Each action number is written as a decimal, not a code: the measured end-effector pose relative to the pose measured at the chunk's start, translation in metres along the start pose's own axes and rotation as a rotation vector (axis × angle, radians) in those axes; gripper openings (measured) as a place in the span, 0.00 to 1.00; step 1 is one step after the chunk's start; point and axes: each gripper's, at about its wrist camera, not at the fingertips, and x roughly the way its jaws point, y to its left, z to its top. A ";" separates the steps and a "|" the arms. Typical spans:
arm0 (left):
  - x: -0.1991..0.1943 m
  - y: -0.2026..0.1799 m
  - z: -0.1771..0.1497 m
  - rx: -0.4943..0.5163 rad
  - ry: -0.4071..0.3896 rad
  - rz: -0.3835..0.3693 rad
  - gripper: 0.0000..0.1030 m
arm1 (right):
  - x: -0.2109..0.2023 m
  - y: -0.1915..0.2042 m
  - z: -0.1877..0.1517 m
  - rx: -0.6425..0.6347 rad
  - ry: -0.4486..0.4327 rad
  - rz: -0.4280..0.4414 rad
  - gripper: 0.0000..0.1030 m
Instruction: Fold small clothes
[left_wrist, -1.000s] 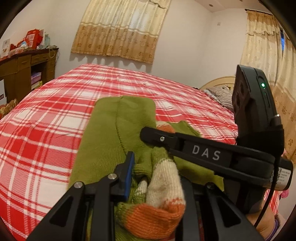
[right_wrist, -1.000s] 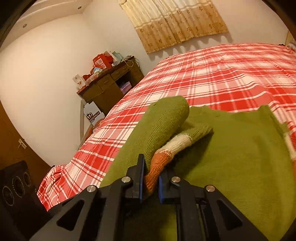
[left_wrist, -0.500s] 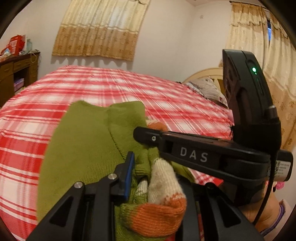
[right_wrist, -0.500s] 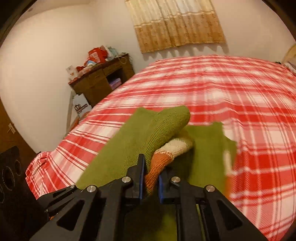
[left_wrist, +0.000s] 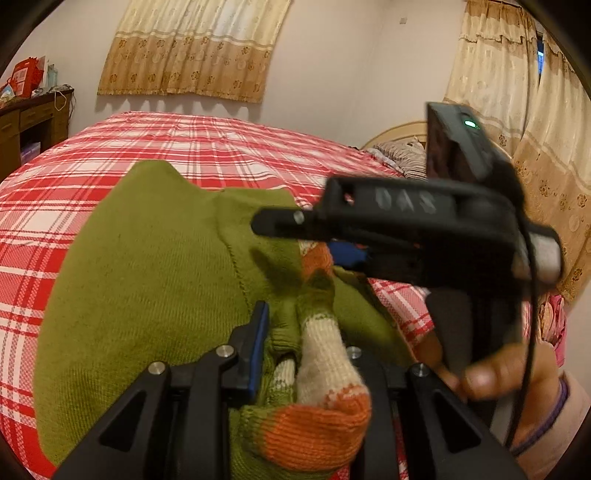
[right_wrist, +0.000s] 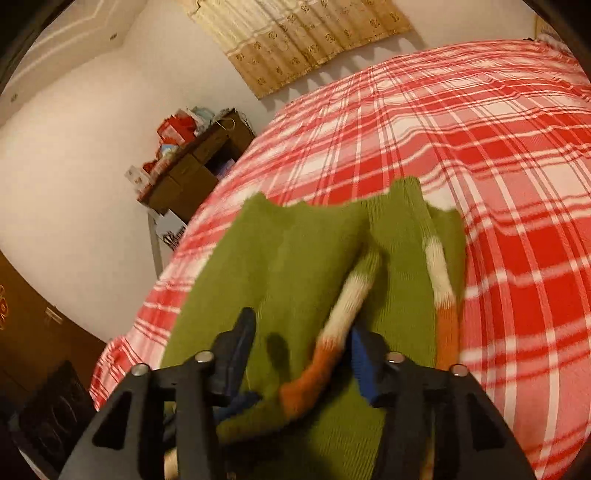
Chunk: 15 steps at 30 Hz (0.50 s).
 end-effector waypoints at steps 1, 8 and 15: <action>0.001 0.000 0.000 -0.001 -0.001 -0.001 0.23 | 0.004 -0.003 0.004 0.017 0.003 0.012 0.50; 0.000 -0.008 0.003 0.021 0.008 0.021 0.23 | 0.012 0.005 0.012 -0.065 -0.013 -0.059 0.11; -0.001 -0.047 0.030 0.048 -0.025 -0.071 0.17 | -0.026 0.019 0.033 -0.210 -0.118 -0.106 0.11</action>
